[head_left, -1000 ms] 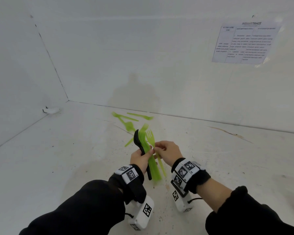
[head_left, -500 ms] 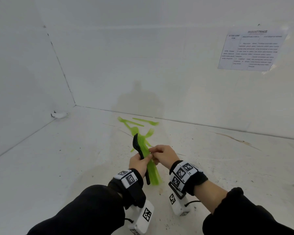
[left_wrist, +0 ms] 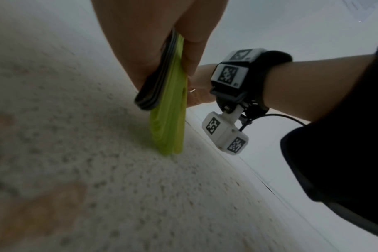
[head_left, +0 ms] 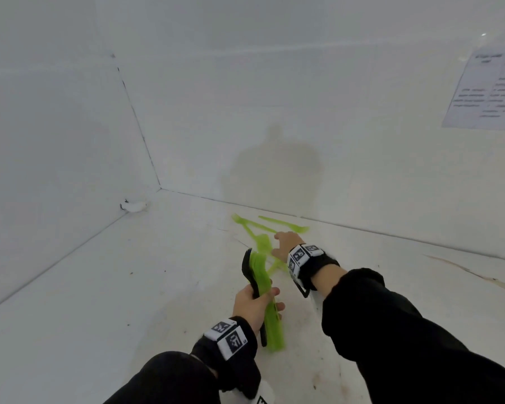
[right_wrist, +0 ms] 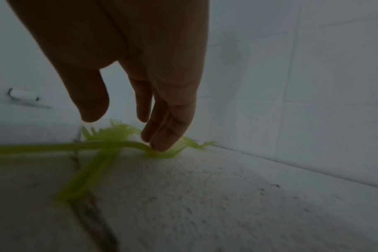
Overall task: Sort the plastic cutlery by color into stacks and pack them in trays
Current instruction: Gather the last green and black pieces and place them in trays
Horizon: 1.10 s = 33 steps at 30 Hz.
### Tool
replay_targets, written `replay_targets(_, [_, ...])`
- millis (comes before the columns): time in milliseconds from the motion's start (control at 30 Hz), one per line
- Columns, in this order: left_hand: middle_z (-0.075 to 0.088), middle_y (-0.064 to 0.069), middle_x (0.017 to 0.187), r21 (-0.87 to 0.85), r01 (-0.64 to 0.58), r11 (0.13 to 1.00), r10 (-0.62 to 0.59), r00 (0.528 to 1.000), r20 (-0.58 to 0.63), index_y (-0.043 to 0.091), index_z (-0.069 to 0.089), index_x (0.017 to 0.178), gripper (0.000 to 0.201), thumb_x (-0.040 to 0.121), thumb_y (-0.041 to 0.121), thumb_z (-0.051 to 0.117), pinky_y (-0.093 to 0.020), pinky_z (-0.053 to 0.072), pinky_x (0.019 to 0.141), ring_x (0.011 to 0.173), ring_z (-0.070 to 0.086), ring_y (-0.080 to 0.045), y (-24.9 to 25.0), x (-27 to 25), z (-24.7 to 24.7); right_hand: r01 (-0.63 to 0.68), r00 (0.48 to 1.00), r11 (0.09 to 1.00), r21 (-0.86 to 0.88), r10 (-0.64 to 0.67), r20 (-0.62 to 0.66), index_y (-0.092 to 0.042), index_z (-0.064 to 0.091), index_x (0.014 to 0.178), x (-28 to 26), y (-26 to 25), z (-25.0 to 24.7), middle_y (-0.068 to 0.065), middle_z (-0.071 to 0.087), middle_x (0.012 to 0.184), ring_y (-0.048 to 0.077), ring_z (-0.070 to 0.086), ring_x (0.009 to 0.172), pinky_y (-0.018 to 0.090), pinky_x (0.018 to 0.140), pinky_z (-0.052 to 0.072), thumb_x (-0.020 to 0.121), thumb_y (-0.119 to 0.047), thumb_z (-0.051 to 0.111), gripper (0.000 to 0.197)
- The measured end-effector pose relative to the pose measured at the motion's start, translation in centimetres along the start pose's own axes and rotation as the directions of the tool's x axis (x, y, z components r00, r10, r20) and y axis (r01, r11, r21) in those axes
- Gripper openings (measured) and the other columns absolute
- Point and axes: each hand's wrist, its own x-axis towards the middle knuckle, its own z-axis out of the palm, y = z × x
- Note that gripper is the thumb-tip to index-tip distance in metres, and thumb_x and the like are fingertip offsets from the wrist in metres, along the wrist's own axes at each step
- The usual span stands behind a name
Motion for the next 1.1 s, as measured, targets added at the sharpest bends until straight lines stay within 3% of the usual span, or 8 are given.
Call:
replay_targets(133, [0.064, -0.011, 0.084, -0.001, 0.011, 1.000, -0.011, 1.000, -0.015, 0.005, 0.056, 0.098, 0.011, 0.088, -0.001, 0.058, -0.032, 0.053, 0.049, 0.051, 0.063, -0.020, 0.3, 1.0, -0.3, 0.008, 1.000, 0.987, -0.163, -0.006, 0.016, -0.001, 0.051, 0.123, 1.7, 0.3, 1.1, 0.016, 0.053, 0.130, 0.030, 0.051, 0.121, 0.033, 0.094, 0.044, 0.093, -0.011, 0.048, 0.032])
replay_targets(300, [0.062, -0.009, 0.085, 0.010, 0.015, 1.000, -0.015, 1.000, -0.013, -0.002, 0.054, 0.109, 0.020, 0.089, -0.001, 0.057, -0.030, 0.052, 0.047, 0.051, 0.063, -0.019, 0.6, 2.0, 0.1, -0.073, 0.997, 0.997, -0.017, 0.073, 0.011, -0.003, 0.057, 0.084, 3.1, 0.7, -0.1, 0.022, 0.060, 0.108, 0.028, 0.058, 0.093, 0.032, 0.072, 0.044, 0.087, -0.017, 0.055, 0.015])
replay_targets(433, [0.063, -0.008, 0.084, 0.009, 0.023, 1.000, -0.023, 1.000, -0.002, 0.003, 0.055, 0.101, 0.012, 0.090, -0.001, 0.056, -0.030, 0.052, 0.048, 0.048, 0.062, -0.017, 0.6, 2.1, 0.5, -0.118, 0.983, 0.981, 0.156, 0.138, -0.119, 0.009, 0.058, 0.110, 3.4, 0.1, -1.7, 0.023, 0.060, 0.117, 0.035, 0.057, 0.105, 0.035, 0.080, 0.046, 0.091, -0.018, 0.044, 0.035])
replay_targets(567, [0.063, -0.008, 0.082, -0.001, 0.027, 1.000, -0.027, 1.000, -0.004, 0.006, 0.055, 0.096, 0.010, 0.089, -0.001, 0.057, -0.030, 0.052, 0.048, 0.047, 0.062, -0.017, 0.7, 2.3, 0.5, -0.065, 0.983, 0.922, 0.382, 0.126, -0.136, -0.003, 0.054, 0.102, 4.6, -0.8, -2.0, 0.019, 0.057, 0.104, 0.031, 0.060, 0.089, 0.031, 0.063, 0.046, 0.089, -0.011, 0.041, 0.019])
replay_targets(667, [0.063, -0.008, 0.085, 0.011, 0.030, 0.999, -0.030, 1.000, -0.003, 0.006, 0.055, 0.096, 0.010, 0.089, 0.000, 0.058, -0.032, 0.052, 0.051, 0.049, 0.063, -0.017, 0.6, 2.3, 0.3, -0.017, 0.998, 0.979, 0.202, 0.027, -0.048, -0.009, 0.054, 0.102, 5.5, -1.5, -0.7, 0.018, 0.057, 0.123, 0.032, 0.054, 0.111, 0.032, 0.088, 0.044, 0.093, -0.021, 0.046, 0.016])
replay_targets(733, [0.063, -0.008, 0.087, 0.019, 0.033, 0.999, -0.033, 0.999, -0.003, 0.008, 0.055, 0.095, 0.009, 0.089, 0.001, 0.058, -0.033, 0.053, 0.053, 0.050, 0.064, -0.017, 0.7, 2.3, 0.1, 0.049, 0.996, 0.999, 0.023, -0.051, 0.079, -0.005, 0.056, 0.114, 5.8, -1.4, 0.7, 0.015, 0.054, 0.129, 0.032, 0.051, 0.117, 0.032, 0.093, 0.042, 0.093, -0.034, 0.049, 0.036])
replay_targets(933, [0.064, -0.007, 0.087, 0.021, 0.028, 0.999, -0.028, 0.999, -0.038, 0.009, 0.054, 0.094, 0.010, 0.089, 0.001, 0.058, -0.030, 0.054, 0.050, 0.047, 0.064, -0.014, 1.1, 2.6, 0.1, 0.107, 0.993, 0.994, -0.029, -0.105, 0.063, -0.005, 0.061, 0.109, 5.7, -1.1, 1.1, 0.014, 0.060, 0.117, 0.031, 0.058, 0.104, 0.031, 0.078, 0.045, 0.089, -0.019, 0.052, 0.026])
replay_targets(1100, [0.063, -0.006, 0.086, 0.041, 0.010, 0.999, -0.008, 0.999, -0.048, 0.008, 0.055, 0.095, 0.009, 0.089, 0.003, 0.059, -0.030, 0.054, 0.051, 0.048, 0.064, -0.013, 1.3, 2.1, 0.2, 0.071, 0.997, 0.953, 0.296, -0.059, -0.050, -0.014, 0.053, 0.094, 3.3, 0.0, -1.0, 0.005, 0.062, 0.092, 0.021, 0.052, 0.081, 0.020, 0.055, 0.038, 0.083, -0.015, 0.057, 0.012])
